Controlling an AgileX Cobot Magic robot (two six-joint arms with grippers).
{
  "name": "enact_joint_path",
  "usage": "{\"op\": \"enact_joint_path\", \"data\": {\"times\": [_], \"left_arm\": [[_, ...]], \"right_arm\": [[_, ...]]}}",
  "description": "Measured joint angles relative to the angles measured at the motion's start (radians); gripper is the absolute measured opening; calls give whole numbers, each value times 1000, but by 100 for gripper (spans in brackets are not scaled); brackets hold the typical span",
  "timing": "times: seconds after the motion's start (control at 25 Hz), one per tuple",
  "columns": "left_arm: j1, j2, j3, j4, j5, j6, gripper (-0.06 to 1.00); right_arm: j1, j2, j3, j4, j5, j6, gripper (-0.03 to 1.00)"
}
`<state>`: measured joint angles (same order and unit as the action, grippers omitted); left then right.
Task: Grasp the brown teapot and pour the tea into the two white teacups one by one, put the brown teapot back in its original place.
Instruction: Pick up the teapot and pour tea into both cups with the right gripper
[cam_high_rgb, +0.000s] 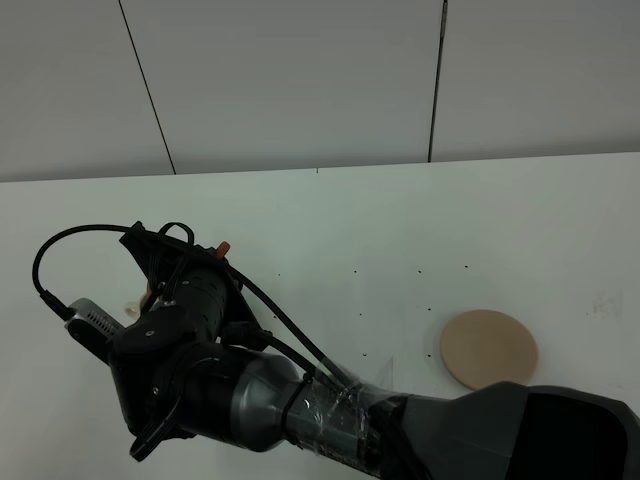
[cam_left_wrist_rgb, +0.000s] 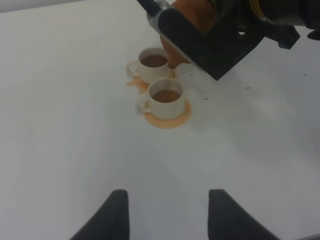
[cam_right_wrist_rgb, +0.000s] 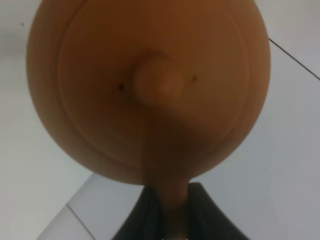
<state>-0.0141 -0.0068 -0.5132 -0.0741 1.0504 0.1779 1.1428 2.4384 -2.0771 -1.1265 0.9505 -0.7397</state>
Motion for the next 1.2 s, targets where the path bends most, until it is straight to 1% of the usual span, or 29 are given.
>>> {"op": "enact_joint_path", "data": {"times": [0.32,1.2], "left_arm": [[0,0,0,0,0,0,43],[0,0,0,0,0,0,43]], "right_arm": [[0,0,0,-22,-1,-22,9],[0,0,0,-23,-2,-28,9]]}}
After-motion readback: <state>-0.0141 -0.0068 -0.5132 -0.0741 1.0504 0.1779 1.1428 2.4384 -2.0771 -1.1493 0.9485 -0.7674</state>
